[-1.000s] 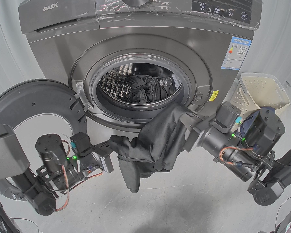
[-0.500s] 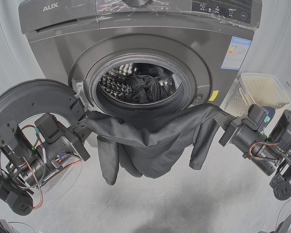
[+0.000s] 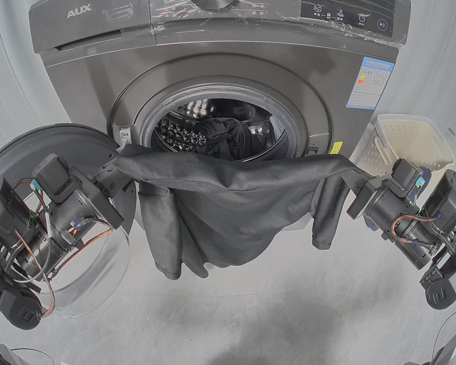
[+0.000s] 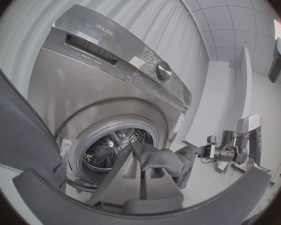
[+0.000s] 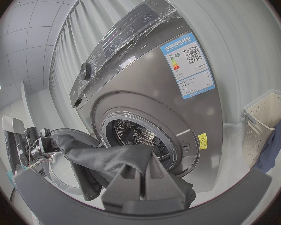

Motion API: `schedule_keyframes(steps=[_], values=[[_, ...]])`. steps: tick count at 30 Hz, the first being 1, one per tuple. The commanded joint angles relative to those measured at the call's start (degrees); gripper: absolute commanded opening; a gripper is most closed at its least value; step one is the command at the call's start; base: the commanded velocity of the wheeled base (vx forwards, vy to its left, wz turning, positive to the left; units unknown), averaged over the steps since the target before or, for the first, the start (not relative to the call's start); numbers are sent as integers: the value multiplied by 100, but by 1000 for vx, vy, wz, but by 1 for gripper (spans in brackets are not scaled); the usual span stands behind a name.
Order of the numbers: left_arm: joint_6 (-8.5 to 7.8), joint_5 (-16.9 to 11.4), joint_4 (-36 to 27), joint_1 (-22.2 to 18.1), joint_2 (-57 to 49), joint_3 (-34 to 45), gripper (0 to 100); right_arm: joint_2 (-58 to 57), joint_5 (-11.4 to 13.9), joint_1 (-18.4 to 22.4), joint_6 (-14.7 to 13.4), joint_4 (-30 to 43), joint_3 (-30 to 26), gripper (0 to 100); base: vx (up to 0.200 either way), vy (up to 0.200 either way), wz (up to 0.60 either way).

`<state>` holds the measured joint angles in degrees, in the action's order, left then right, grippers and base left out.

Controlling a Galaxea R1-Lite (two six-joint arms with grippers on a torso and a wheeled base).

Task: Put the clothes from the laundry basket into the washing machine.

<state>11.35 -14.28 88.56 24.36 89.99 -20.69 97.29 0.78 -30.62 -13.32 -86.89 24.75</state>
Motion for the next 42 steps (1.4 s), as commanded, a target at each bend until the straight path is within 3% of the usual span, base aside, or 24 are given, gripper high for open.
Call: schedule_keyframes(steps=[1,12,37,42], values=[[8,-5,3,-221,-43,-146,0,114,-16,39,14,-100,83,0,0,0,0],[16,-5,3,-282,-78,-190,0,88,-34,346,23,-170,408,0,0,0,0],[-1,-14,3,-186,-113,-85,0,44,-60,267,40,-161,434,0,0,0,0],[-19,-14,3,104,18,100,0,88,-60,118,32,-161,320,0,0,0,0]])
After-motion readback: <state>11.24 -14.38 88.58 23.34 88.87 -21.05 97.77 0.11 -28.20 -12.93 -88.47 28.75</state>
